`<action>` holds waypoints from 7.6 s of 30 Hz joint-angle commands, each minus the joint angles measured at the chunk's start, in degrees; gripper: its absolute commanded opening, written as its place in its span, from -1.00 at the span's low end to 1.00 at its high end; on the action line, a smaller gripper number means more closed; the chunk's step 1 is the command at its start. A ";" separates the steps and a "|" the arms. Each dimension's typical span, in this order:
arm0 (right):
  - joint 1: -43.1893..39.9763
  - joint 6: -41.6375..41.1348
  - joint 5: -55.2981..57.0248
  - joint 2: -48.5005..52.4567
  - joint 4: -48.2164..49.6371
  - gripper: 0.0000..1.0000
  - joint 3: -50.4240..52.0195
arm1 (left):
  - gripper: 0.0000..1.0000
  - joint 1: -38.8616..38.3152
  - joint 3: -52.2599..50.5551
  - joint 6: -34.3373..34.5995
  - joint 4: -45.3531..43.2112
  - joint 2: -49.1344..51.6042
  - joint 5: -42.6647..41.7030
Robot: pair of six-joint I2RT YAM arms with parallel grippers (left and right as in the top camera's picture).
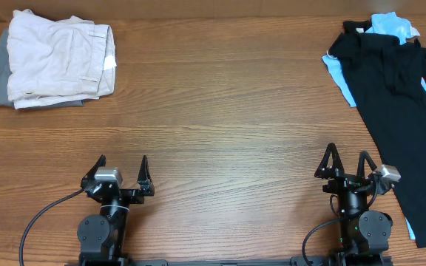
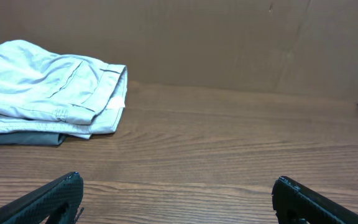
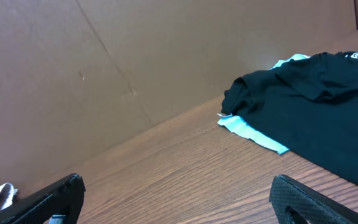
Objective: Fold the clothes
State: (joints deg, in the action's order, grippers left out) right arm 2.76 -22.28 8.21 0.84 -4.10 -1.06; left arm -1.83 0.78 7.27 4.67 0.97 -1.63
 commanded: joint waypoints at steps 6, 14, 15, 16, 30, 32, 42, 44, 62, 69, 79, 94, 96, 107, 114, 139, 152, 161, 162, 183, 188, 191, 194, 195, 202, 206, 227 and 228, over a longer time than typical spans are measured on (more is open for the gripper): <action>0.22 -0.20 0.76 -0.68 0.33 1.00 0.61 | 1.00 0.35 -0.46 -0.87 -0.24 -0.72 0.57; 0.22 -0.20 0.76 -0.68 0.33 1.00 0.61 | 0.99 0.35 -0.46 -0.87 -0.24 -0.70 0.57; 0.22 -0.17 0.76 -0.68 0.33 1.00 0.61 | 1.00 0.35 -0.46 -0.87 -0.24 -0.72 0.57; 0.22 -0.20 0.76 -0.68 0.33 1.00 0.61 | 0.99 0.35 -0.46 -0.87 -0.24 -0.70 0.57; 0.22 -0.17 0.76 -0.68 0.33 1.00 0.61 | 0.99 0.35 -0.46 -0.87 -0.24 -0.70 0.57; 0.22 -0.17 0.76 -0.68 0.33 1.00 0.61 | 1.00 0.35 -0.46 -0.87 -0.22 -0.70 0.57; 0.22 -0.17 0.76 -0.68 0.33 1.00 0.61 | 1.00 0.35 -0.46 -0.87 -0.24 -0.72 0.57; 0.22 -0.17 0.76 -0.68 0.33 1.00 0.61 | 1.00 0.35 -0.46 -0.87 -0.24 -0.72 0.57; 0.22 -0.20 0.76 -0.68 0.33 1.00 0.61 | 0.99 0.35 -0.46 -0.87 -0.22 -0.70 0.57; 0.22 -0.17 0.76 -0.68 0.33 1.00 0.61 | 1.00 0.35 -0.46 -0.87 -0.24 -0.72 0.57; 0.22 -0.17 0.79 -0.68 0.33 1.00 0.61 | 1.00 0.35 -0.46 -0.87 -0.22 -0.72 0.57; 0.22 -0.20 0.76 -0.68 0.33 1.00 0.61 | 1.00 0.35 -0.46 -0.87 -0.24 -0.70 0.57; 0.22 -0.20 0.76 -0.68 0.33 1.00 0.61 | 1.00 0.35 -0.46 -0.87 -0.24 -0.72 0.57; 0.22 -0.20 0.76 -0.68 0.33 1.00 0.61 | 1.00 0.35 -0.46 -0.87 -0.24 -0.70 0.57; 0.22 -0.20 0.76 -0.68 0.33 1.00 0.61 | 1.00 0.35 -0.46 -0.87 -0.24 -0.72 0.57; 0.22 -0.20 0.76 -0.68 0.33 1.00 0.61 | 1.00 0.35 -0.46 -0.87 -0.24 -0.72 0.57; 0.11 -0.17 3.65 -0.68 0.92 1.00 0.61 | 1.00 0.35 -0.46 -0.87 -0.24 -0.72 0.57; 0.13 -0.24 6.56 -0.68 0.90 1.00 0.61 | 1.00 0.35 -0.46 -0.87 -0.24 -0.72 0.57; 0.13 -0.22 4.96 -0.68 0.76 1.00 0.61 | 0.99 0.35 -0.46 -0.87 -0.24 -0.70 0.57; 0.11 13.60 -7.43 2.56 8.20 1.00 -4.15 | 1.00 0.31 -0.46 -0.87 -0.24 -0.70 0.57; 0.07 17.84 -1.60 14.80 7.91 1.00 -12.02 | 1.00 0.28 -0.46 -0.87 -0.24 -0.72 0.57; 0.04 17.81 -0.02 25.88 7.91 1.00 -17.90 | 1.00 0.31 -0.46 -0.87 -0.24 -0.72 0.57; 0.00 17.79 1.49 38.56 7.54 1.00 -25.18 | 1.00 0.31 -0.46 -0.87 -0.24 -0.70 0.57; -0.24 17.79 1.44 42.58 7.17 1.00 -27.78 | 1.00 0.31 -0.46 -0.87 -0.24 -0.72 0.57; -6.12 17.84 1.40 70.23 -5.55 1.00 -50.77 | 1.00 0.31 -0.46 -0.87 -0.24 -0.72 0.57; -9.31 17.81 2.49 81.09 -11.06 1.00 -60.37 | 1.00 0.31 -0.46 -0.87 -0.24 -0.72 0.57; -13.77 25.55 -1.88 106.25 14.58 0.98 -62.07 | 1.00 0.31 -0.46 -0.87 -0.24 -0.72 0.57; -13.77 25.55 -1.88 107.38 16.24 0.97 -62.07 | 0.99 0.31 -0.46 -0.87 -0.22 -0.72 0.57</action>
State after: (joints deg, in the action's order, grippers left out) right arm -10.94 2.02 7.07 106.43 9.76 -61.87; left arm -1.83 0.69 7.27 4.62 0.91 -1.43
